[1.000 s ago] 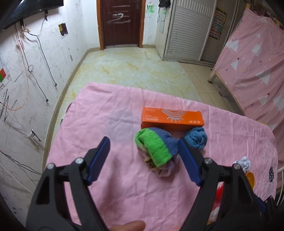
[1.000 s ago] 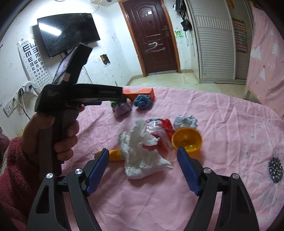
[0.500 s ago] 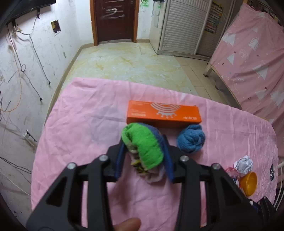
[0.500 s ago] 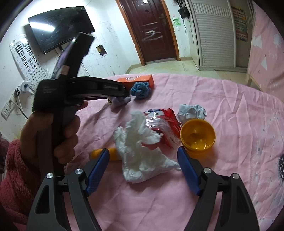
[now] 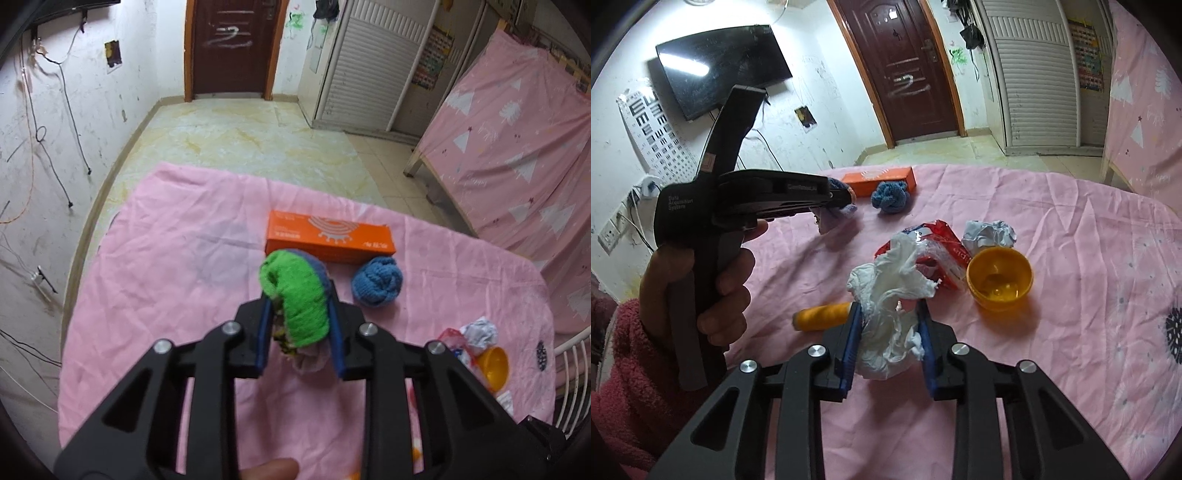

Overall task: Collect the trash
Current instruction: 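Carry the green sock and white tissue to the yellow bin and open both grippers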

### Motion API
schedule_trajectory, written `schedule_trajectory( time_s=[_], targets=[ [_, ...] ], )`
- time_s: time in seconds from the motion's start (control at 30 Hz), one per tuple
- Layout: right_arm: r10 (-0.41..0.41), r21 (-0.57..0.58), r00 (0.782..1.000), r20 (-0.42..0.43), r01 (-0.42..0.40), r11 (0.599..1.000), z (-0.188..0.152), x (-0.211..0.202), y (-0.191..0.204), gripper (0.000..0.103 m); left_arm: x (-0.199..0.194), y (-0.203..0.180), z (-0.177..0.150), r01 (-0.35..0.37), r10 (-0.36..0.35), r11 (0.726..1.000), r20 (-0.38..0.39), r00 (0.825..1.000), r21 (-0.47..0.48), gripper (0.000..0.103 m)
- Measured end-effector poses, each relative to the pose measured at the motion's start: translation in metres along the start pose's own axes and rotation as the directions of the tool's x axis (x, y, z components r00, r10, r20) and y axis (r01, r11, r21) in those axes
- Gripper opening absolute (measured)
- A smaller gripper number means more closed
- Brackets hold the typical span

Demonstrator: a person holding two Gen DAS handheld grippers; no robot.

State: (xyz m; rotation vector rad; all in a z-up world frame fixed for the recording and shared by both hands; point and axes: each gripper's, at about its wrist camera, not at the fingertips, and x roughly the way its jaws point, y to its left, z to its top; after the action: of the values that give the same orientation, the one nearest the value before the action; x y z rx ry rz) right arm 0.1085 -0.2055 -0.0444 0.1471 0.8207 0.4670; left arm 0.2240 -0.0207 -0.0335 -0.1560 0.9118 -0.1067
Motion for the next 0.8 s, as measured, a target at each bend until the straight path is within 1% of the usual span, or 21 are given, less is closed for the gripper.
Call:
schedule_trajectory(
  time_s=[0.2,0.4,0.5,0.6,0.8],
  targets=[
    [0.017,0.019,0.998,0.063,-0.019,1.000,-0.001,-0.026,-0.007,0.023,-0.025,-0.008,-0.008,-0.007,0.006,1.000,0.048,0.999,0.017,0.024],
    [0.017,0.052,0.992,0.126,-0.024,0.998,-0.003,-0.054,-0.021,0.023,-0.054,-0.034,-0.011,0.016,-0.022,0.998,0.094,0.995,0.055,0.024],
    [0.010,0.069,0.987,0.157,-0.021,0.997,-0.006,-0.069,-0.030,0.023,-0.072,-0.058,-0.015,0.035,-0.048,0.995,0.127,0.991,0.097,0.024],
    [0.001,0.090,0.982,0.191,-0.018,0.996,-0.011,-0.086,-0.043,0.023,-0.085,-0.082,-0.020,0.055,-0.075,0.989,0.143,0.987,0.137,0.024],
    [-0.024,0.139,0.967,0.252,-0.012,0.990,-0.019,-0.117,-0.071,0.023,-0.100,-0.133,-0.034,0.086,-0.122,0.971,0.150,0.981,0.223,0.024]
  ],
)
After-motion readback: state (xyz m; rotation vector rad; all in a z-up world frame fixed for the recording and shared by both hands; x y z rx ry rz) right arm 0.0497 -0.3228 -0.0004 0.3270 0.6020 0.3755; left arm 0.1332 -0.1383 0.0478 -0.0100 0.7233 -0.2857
